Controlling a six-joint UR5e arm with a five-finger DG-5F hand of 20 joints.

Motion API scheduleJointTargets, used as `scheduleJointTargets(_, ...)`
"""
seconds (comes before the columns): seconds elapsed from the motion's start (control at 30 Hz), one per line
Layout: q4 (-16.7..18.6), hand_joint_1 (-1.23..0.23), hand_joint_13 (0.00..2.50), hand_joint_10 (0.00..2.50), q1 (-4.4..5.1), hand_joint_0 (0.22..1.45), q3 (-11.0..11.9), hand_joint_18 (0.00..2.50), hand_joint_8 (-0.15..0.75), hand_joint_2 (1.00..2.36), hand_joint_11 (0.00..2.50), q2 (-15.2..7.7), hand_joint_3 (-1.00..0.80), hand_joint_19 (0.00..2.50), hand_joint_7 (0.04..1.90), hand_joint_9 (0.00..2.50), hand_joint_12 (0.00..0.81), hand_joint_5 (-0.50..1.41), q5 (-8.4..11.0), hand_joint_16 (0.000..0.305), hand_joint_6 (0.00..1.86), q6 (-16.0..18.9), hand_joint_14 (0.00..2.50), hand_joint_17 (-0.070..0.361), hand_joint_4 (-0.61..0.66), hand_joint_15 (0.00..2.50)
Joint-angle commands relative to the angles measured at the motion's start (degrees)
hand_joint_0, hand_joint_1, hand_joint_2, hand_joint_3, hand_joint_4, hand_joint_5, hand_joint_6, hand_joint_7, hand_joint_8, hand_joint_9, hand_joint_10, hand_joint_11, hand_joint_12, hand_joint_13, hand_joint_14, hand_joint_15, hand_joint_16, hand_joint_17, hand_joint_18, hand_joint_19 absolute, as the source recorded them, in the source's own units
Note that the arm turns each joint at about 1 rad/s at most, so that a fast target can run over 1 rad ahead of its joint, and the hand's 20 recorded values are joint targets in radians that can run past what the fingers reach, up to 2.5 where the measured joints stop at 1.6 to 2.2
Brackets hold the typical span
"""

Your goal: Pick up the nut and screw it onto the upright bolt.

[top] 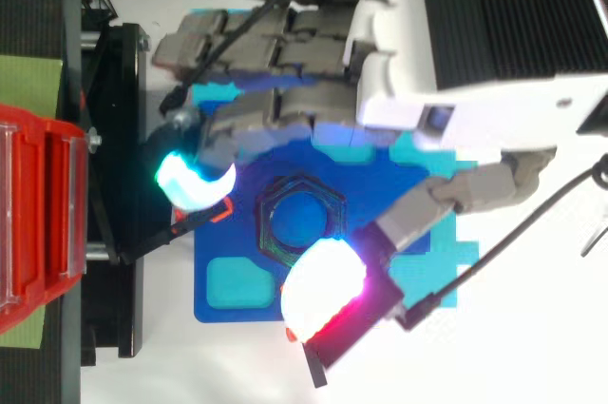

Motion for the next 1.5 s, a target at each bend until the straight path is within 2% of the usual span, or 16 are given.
scheduleJointTargets(0.0,0.1,-0.25,0.01,0.00,1.87,0.44,0.0,0.00,0.176,1.00,0.00,0.0,-0.50,0.00,0.59,0.13,0.295,-0.23,1.02,0.039,0.50,0.1,0.00,0.087,0.06,0.00)
scheduleJointTargets(0.23,-1.1,-0.24,0.01,0.00,2.75,0.44,-0.6,0.00,0.176,1.00,0.00,0.0,-0.50,0.00,0.60,0.13,0.296,-0.23,1.37,0.039,0.50,0.3,0.00,0.087,0.06,0.00)
scheduleJointTargets(0.37,-1.4,-0.24,0.01,0.00,2.84,0.44,-1.1,0.00,0.177,1.00,0.00,0.0,-0.50,0.00,0.63,0.12,0.296,-0.23,1.37,0.039,0.50,0.4,0.00,0.087,0.08,0.00)
scheduleJointTargets(0.53,-1.7,-0.24,0.02,0.00,2.57,0.44,-1.3,0.00,0.180,1.00,0.00,0.0,-0.50,0.00,0.64,0.12,0.297,-0.22,1.54,0.039,0.50,0.4,0.00,0.088,0.08,0.00)
scheduleJointTargets(0.63,-1.3,-0.24,0.02,0.00,2.31,0.44,-2.1,0.00,0.182,1.00,0.00,0.0,-0.50,0.00,0.65,0.13,0.297,-0.22,1.46,0.039,0.50,0.4,0.00,0.087,0.09,0.00)
scheduleJointTargets(0.83,-0.4,-0.25,0.03,0.00,2.13,0.45,-3.5,0.00,0.197,1.00,0.00,0.0,-0.50,0.00,0.83,0.14,0.295,-0.20,1.54,0.037,0.50,0.5,0.00,0.084,0.15,0.00)
scheduleJointTargets(1.07,-0.6,-0.24,0.04,0.00,1.69,0.45,-3.5,0.00,0.208,1.00,0.00,0.0,-0.50,0.00,1.03,0.15,0.290,-0.19,1.28,0.036,0.50,0.7,0.00,0.081,0.17,0.00)
scheduleJointTargets(1.3,-0.4,-0.23,0.07,0.00,1.34,0.45,-3.5,0.00,0.218,1.00,0.00,0.1,-0.50,0.00,1.08,0.17,0.287,-0.17,1.10,0.035,0.50,0.6,0.00,0.079,0.17,0.00)
scheduleJointTargets(1.47,-0.3,-0.23,0.09,0.00,0.73,0.45,-3.5,0.00,0.222,1.00,0.00,0.1,-0.50,0.00,1.13,0.18,0.284,-0.17,0.93,0.034,0.50,0.6,0.00,0.077,0.17,0.00)
